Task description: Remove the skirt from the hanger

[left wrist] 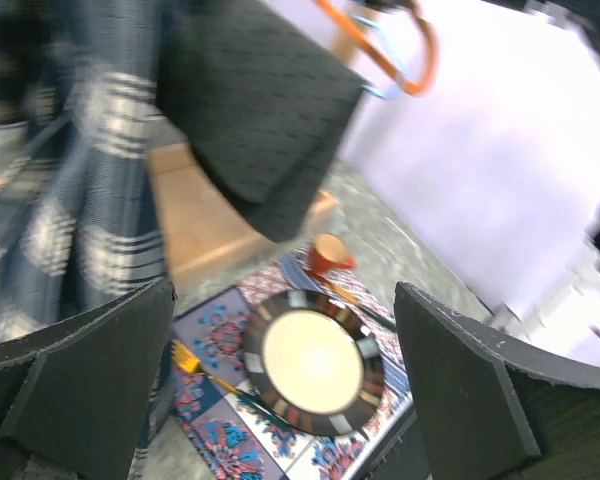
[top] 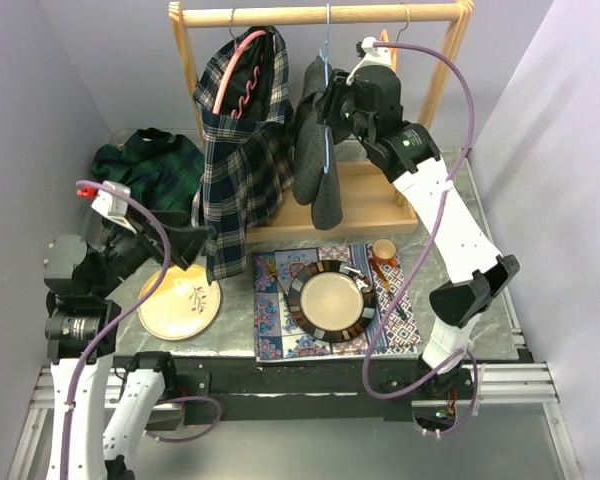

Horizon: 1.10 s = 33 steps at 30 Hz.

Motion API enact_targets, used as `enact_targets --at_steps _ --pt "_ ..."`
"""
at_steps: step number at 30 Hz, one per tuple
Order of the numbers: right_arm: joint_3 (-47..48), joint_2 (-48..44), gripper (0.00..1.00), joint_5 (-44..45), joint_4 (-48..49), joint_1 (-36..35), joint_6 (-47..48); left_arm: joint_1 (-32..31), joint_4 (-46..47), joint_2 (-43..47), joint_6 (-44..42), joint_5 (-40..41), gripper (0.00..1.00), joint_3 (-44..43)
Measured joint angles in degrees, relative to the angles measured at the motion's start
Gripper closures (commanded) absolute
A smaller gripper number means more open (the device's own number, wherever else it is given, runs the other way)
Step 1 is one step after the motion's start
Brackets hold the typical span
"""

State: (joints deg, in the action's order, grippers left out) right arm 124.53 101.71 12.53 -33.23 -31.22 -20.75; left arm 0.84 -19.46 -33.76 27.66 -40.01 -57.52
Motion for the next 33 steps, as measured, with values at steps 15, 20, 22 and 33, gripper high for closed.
enact_targets --at_steps 15,20,22,33 --pt "0.4 0.8 1.00 -4.7 3.7 2.2 -1.4 -17.6 4.3 -11.7 -6.0 4.7 0.03 -0.2" --pt "-6.2 -4.4 1.00 -5.3 8.5 3.5 -1.5 -26.4 4.0 -15.8 -8.2 12.9 0.03 -2.6" --pt "-6.4 -5.6 1.00 -6.0 9.7 3.9 -1.4 -29.2 4.4 -16.5 -8.9 15.8 0.03 -4.2" --pt "-16.9 -17.3 1.00 -9.6 14.2 4.2 -4.3 -35.1 7.3 -23.1 -14.8 23.5 0.03 -8.6"
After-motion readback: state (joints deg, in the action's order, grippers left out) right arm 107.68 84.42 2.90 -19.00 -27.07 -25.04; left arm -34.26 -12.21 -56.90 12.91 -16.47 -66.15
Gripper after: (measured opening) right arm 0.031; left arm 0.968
